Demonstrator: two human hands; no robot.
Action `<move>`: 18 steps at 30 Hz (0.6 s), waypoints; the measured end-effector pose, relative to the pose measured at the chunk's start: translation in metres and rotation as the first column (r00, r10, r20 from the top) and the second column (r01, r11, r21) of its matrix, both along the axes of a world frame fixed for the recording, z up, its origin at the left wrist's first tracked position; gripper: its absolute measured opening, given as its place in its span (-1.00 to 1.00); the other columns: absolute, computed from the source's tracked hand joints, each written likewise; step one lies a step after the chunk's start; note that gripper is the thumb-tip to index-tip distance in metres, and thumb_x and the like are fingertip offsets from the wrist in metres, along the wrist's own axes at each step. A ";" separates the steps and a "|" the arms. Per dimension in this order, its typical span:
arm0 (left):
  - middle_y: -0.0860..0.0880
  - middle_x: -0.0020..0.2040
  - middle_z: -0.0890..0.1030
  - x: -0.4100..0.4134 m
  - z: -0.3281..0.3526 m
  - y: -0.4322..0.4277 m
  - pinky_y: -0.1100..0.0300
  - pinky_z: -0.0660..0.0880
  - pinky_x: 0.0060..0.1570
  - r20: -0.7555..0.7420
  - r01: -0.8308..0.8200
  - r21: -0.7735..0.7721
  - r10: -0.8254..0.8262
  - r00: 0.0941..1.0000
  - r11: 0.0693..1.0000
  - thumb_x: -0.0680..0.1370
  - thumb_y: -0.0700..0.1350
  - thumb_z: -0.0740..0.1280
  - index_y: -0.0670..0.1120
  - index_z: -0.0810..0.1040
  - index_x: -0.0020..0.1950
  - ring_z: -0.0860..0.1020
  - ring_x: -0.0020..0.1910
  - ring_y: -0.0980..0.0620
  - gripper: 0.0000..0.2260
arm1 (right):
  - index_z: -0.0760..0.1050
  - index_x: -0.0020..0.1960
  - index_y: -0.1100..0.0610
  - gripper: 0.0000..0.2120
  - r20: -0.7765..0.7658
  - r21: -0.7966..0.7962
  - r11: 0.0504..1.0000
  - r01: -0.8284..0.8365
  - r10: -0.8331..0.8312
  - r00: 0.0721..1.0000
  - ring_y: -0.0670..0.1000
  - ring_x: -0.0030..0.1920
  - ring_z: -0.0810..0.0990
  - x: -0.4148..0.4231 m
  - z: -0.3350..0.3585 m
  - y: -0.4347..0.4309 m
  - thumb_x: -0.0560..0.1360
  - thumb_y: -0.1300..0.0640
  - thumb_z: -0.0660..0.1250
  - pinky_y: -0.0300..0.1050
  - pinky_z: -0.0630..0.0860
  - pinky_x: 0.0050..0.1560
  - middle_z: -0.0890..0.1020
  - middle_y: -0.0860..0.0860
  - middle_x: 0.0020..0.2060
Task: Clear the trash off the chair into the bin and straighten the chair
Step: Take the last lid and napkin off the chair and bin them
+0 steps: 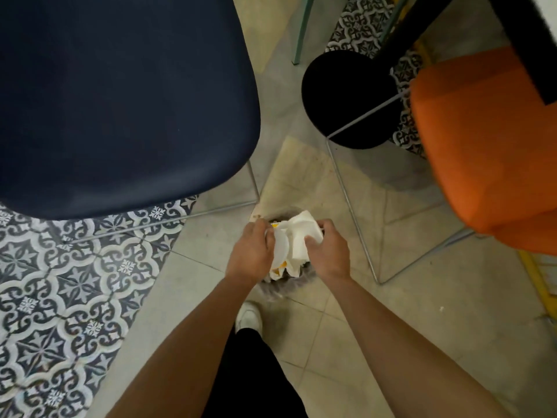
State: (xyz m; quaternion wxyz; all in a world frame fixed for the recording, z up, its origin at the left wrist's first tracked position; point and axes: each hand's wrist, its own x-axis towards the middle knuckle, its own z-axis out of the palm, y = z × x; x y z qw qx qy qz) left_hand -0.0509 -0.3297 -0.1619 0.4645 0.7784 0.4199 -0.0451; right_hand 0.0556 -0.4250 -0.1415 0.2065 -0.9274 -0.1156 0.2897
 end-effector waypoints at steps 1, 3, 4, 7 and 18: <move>-0.16 0.17 0.45 -0.001 -0.012 -0.004 0.05 0.37 0.06 -0.013 0.018 -0.001 -0.018 1.000 1.000 0.64 -0.07 0.04 -0.16 0.40 0.15 0.46 0.12 -0.16 -0.76 | 0.42 0.18 0.10 -0.72 0.000 -0.027 1.000 -0.006 0.006 1.000 0.14 0.04 0.57 -0.002 -0.014 -0.004 0.47 0.17 0.26 -0.04 0.50 -0.02 0.61 0.06 0.05; -0.17 0.23 0.42 -0.002 -0.038 -0.012 0.03 0.38 0.07 -0.045 0.058 -0.014 -0.059 0.997 0.998 0.65 -0.07 0.03 -0.19 0.38 0.18 0.44 0.18 -0.18 -0.74 | 0.41 0.22 0.10 -0.69 -0.006 -0.074 0.997 0.006 -0.006 1.000 0.14 0.06 0.56 -0.009 -0.039 -0.012 0.47 0.17 0.24 -0.02 0.50 -0.01 0.60 0.06 0.09; -0.18 0.26 0.40 -0.002 -0.051 -0.016 0.04 0.38 0.04 -0.054 0.080 -0.025 -0.081 0.995 0.996 0.65 -0.07 0.03 -0.20 0.37 0.20 0.44 0.18 -0.20 -0.74 | 0.40 0.23 0.10 -0.68 -0.005 -0.089 0.996 0.005 -0.005 1.000 0.13 0.08 0.56 -0.012 -0.052 -0.016 0.48 0.18 0.23 -0.01 0.51 0.00 0.58 0.06 0.11; -0.21 0.26 0.40 -0.003 -0.089 -0.026 0.06 0.38 -0.03 -0.083 0.154 -0.066 -0.160 0.984 0.986 0.65 -0.07 0.04 -0.19 0.34 0.24 0.46 0.13 -0.20 -0.73 | 0.38 0.22 0.11 -0.70 0.059 -0.096 0.995 -0.016 0.022 0.998 0.12 0.14 0.52 -0.017 -0.087 -0.025 0.49 0.23 0.21 0.06 0.51 0.06 0.52 0.06 0.16; -0.19 0.29 0.38 0.001 -0.163 -0.031 0.03 0.32 0.16 -0.106 0.441 -0.075 -0.446 0.888 0.895 0.58 -0.19 0.21 -0.18 0.30 0.32 0.38 0.21 -0.17 -0.68 | 0.32 0.28 0.25 -0.55 0.269 -0.240 0.963 -0.124 0.188 0.944 0.24 0.20 0.43 -0.031 -0.166 -0.029 0.42 0.28 0.30 0.05 0.35 0.21 0.43 0.22 0.22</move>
